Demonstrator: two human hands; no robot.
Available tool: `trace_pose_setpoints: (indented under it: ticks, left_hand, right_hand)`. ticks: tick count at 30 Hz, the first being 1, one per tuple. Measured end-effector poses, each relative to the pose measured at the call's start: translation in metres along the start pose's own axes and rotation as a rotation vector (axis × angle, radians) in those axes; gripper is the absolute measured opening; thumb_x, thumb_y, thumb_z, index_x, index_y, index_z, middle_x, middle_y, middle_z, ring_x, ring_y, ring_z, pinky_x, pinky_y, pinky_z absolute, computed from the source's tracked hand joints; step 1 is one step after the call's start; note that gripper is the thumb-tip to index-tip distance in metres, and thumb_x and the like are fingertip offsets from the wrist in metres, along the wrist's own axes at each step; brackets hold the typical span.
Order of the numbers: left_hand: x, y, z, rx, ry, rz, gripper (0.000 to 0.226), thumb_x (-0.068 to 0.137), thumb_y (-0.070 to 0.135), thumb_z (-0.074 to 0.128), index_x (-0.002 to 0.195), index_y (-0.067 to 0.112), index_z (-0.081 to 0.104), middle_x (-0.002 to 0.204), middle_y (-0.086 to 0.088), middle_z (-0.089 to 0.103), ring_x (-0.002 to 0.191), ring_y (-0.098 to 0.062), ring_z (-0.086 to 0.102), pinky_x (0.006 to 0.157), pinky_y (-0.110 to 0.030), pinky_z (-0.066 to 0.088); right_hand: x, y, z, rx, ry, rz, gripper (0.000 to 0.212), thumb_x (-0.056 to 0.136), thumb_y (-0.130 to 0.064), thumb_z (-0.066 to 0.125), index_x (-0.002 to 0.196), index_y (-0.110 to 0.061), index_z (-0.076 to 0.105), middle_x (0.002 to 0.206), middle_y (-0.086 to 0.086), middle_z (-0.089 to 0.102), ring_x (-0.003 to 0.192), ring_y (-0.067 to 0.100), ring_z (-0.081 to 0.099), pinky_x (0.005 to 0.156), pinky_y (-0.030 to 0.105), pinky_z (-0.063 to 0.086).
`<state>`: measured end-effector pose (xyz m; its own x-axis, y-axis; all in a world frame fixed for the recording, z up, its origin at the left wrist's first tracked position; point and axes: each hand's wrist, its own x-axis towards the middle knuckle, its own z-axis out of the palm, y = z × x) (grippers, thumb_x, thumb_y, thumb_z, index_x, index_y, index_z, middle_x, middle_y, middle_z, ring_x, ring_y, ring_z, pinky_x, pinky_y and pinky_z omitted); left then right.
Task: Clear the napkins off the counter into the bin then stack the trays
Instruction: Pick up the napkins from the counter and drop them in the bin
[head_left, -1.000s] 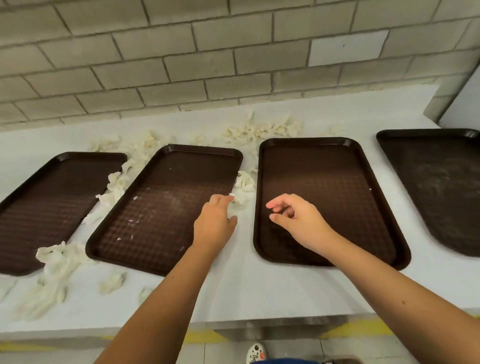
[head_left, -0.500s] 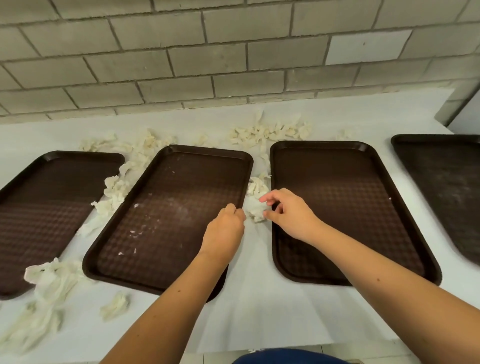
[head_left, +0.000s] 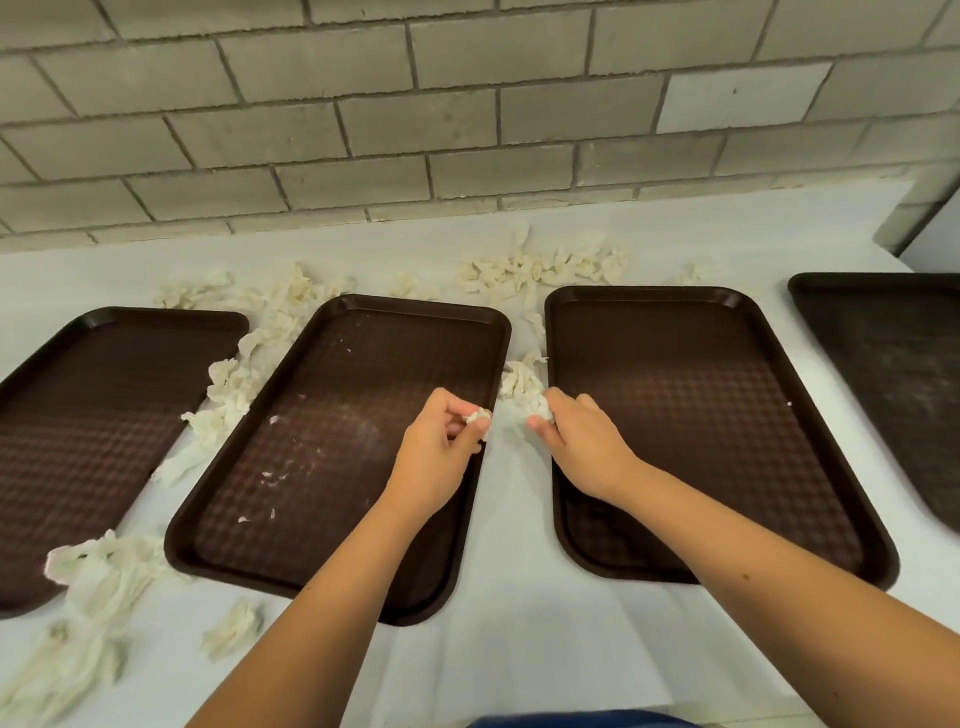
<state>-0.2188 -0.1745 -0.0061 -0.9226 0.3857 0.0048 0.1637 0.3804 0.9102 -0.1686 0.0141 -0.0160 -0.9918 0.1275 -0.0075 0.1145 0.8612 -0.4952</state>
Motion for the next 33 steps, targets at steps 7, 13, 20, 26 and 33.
trace_pose_setpoints:
  ticks: [7, 13, 20, 26, 33]
  left_hand:
    - [-0.013, 0.028, 0.022, -0.048, -0.035, -0.015, 0.030, 0.105, 0.034, 0.031, 0.118, 0.023, 0.055, 0.080, 0.009, 0.049, 0.068, -0.007, 0.063, 0.075, -0.029, 0.055]
    - [-0.040, 0.061, 0.065, -0.146, 0.058, -0.103, 0.039, 0.099, 0.026, 0.036, 0.061, 0.022, 0.042, 0.058, 0.005, 0.031, 0.052, -0.012, 0.031, 0.052, -0.036, 0.037]
    - [-0.097, 0.101, 0.126, 0.006, 0.156, 0.045, 0.052, 0.103, 0.031, 0.041, 0.053, 0.017, 0.036, 0.049, 0.005, 0.035, 0.047, -0.007, 0.035, 0.046, -0.013, 0.026]
    - [-0.155, 0.113, 0.192, -0.065, 0.022, 0.075, 0.045, 0.104, 0.039, 0.033, 0.068, 0.013, 0.046, 0.059, 0.004, 0.042, 0.055, -0.005, 0.039, 0.057, -0.028, 0.036]
    - [-0.228, 0.102, 0.249, 0.085, -0.182, 0.061, 0.051, 0.105, 0.040, 0.030, 0.059, 0.017, 0.033, 0.054, 0.002, 0.035, 0.053, -0.014, 0.032, 0.057, -0.034, 0.028]
  right_hand:
    - [-0.034, -0.002, -0.030, 0.264, 0.020, 0.047, 0.029, 0.104, -0.036, 0.030, 0.112, -0.015, 0.048, 0.094, 0.000, 0.058, 0.081, 0.012, 0.056, 0.069, 0.026, 0.045]
    - [-0.089, 0.009, -0.061, 0.385, 0.124, 0.095, 0.052, 0.098, -0.056, 0.023, 0.086, -0.013, 0.048, 0.083, 0.004, 0.055, 0.079, 0.018, 0.055, 0.075, 0.035, 0.045]
    - [-0.166, 0.050, -0.091, 0.168, 0.214, 0.107, 0.048, 0.105, -0.036, 0.024, 0.069, -0.018, 0.052, 0.069, -0.003, 0.056, 0.069, 0.009, 0.053, 0.067, 0.025, 0.036]
    - [-0.249, 0.107, -0.097, 0.295, 0.251, 0.124, 0.033, 0.104, -0.030, 0.034, 0.080, -0.021, 0.055, 0.069, -0.001, 0.059, 0.068, 0.017, 0.057, 0.068, 0.035, 0.045]
    - [-0.335, 0.146, -0.080, 0.146, 0.052, 0.078, 0.035, 0.104, -0.031, 0.032, 0.075, -0.018, 0.047, 0.060, -0.011, 0.046, 0.061, 0.016, 0.047, 0.063, 0.030, 0.031]
